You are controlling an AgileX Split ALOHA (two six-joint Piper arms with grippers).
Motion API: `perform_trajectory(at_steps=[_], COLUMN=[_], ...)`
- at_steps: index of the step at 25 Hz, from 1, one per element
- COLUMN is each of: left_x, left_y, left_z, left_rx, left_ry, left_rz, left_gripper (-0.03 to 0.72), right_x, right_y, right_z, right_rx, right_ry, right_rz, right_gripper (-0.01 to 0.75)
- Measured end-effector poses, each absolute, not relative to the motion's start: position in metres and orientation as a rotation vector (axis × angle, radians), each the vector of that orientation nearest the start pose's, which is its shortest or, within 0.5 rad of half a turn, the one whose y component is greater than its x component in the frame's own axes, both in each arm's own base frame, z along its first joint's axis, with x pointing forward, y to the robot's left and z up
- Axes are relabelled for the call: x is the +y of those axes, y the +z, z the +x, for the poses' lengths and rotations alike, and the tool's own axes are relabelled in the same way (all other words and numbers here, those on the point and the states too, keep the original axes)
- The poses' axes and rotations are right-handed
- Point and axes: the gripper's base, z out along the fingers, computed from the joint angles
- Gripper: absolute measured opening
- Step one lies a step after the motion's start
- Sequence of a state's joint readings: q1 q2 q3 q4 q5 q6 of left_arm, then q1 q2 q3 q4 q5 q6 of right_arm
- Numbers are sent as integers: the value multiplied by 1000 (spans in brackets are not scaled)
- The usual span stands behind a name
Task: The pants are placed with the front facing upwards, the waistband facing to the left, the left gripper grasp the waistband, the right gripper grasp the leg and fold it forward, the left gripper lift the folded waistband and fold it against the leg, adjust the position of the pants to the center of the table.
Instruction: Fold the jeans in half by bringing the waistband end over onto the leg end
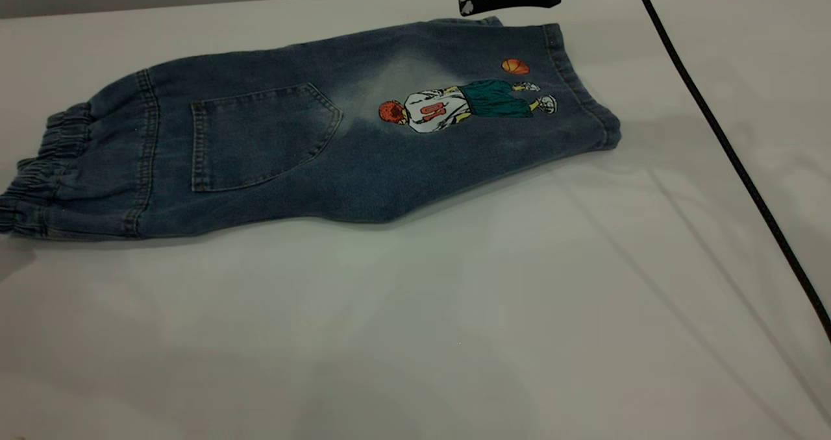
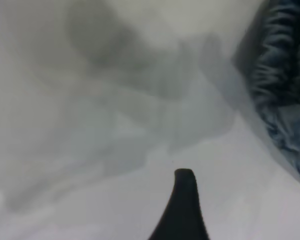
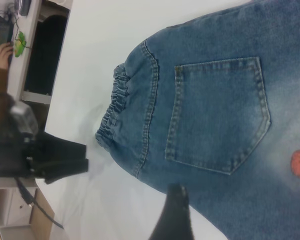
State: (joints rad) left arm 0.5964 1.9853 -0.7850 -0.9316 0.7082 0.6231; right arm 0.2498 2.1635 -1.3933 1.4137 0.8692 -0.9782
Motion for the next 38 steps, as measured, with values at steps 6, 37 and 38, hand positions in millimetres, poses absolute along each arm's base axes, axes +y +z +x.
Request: perform_trajectory(at_steps=[6,37,38], left_x=[117,112,108], left_y=[62,29,26], left_z=[262,282,282], left_rx=[2683,2398,2397], left_ry=[-842,-1021,-1065], left_rz=[-1080,-1144,-1141], left_gripper=[560,478,470], right_x=[175,187,191], right_y=[149,148,148], right_z=[406,400,398], right_rx=[2427,2433,2431], right_ry=[1311,1309,1314], right_rz=[-287,-341,-362], right_gripper=[549,551,551])
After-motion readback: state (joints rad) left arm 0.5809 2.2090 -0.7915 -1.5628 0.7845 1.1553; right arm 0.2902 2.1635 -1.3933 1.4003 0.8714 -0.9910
